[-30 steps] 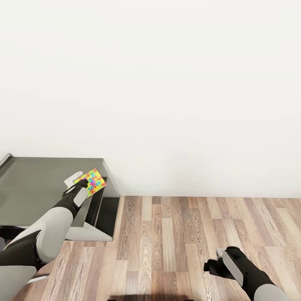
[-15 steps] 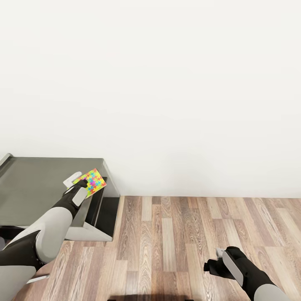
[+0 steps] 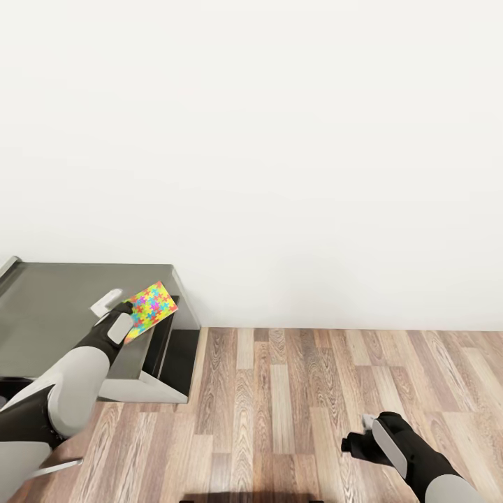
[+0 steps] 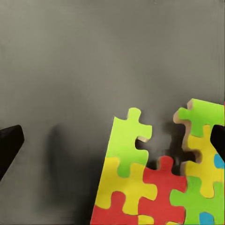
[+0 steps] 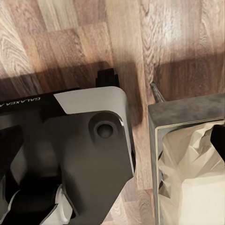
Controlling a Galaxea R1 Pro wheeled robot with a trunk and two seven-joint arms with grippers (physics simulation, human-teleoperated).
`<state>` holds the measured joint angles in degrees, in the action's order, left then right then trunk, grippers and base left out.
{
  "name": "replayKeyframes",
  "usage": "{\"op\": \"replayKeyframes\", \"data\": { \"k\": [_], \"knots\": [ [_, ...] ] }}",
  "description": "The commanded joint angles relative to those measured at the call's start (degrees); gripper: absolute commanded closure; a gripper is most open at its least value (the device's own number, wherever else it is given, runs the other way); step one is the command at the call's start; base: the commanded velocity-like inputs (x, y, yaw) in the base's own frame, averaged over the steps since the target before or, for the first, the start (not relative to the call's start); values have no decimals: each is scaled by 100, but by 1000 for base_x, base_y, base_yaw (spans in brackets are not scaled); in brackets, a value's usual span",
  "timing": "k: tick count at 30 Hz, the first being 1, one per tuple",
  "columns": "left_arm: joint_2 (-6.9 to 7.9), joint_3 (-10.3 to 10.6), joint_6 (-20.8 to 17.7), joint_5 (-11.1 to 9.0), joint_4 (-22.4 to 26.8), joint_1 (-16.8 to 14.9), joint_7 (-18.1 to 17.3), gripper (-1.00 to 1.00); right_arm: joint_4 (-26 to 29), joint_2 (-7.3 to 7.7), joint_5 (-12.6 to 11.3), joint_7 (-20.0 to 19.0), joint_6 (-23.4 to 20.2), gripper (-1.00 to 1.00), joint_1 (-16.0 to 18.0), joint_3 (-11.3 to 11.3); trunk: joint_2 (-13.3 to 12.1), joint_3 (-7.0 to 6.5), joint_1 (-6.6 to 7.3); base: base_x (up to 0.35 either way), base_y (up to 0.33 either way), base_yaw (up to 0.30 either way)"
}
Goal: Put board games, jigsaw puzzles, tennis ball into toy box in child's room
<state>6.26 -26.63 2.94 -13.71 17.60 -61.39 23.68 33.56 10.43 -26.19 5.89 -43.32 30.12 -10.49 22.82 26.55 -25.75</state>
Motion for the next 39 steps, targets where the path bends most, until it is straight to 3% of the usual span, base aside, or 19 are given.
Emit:
{"op": "replayKeyframes", "data": {
  "k": [1,7,12,21,25,27,30,32,35,39],
  "knots": [
    [22,-3,27,-63,-4,-5,5,-100,10,9,-62,55,-3,-100,3,-42,10,9,-3,0,0,0],
    [265,-47,-46,-156,1,-5,-22,-100,10,15,-62,44,61,-100,3,-40,10,9,-3,0,0,0],
    [374,-46,-497,-199,246,-5,-29,-100,10,5,-62,51,70,-100,3,-48,10,9,-3,0,0,0],
    [505,-94,-2061,-219,1267,12,-36,-100,29,-4,-62,68,84,-100,3,-23,10,9,-3,0,0,0],
    [522,-218,-3036,-220,1846,22,-123,-100,56,-6,-96,62,86,-100,3,2,10,9,-3,0,0,0],
    [526,-278,-3871,-217,2393,66,-418,-100,75,-8,-118,44,85,-100,3,4,10,9,-3,0,0,0],
    [543,-325,-4691,-208,2975,184,-903,-100,138,-15,-132,34,81,-100,3,5,10,9,-3,0,0,0],
    [647,-365,-5414,-208,3532,327,-1460,-100,316,-24,-146,20,73,-100,3,9,10,9,-3,0,0,0],
    [769,-383,-5934,-210,3947,453,-1974,-100,659,-45,-208,-42,46,-100,3,11,10,9,-3,0,0,0],
    [927,-400,-6225,-211,4225,555,-2443,-100,1141,-287,-481,-164,6,-100,31,5,10,9,-3,0,0,0]
  ]
}}
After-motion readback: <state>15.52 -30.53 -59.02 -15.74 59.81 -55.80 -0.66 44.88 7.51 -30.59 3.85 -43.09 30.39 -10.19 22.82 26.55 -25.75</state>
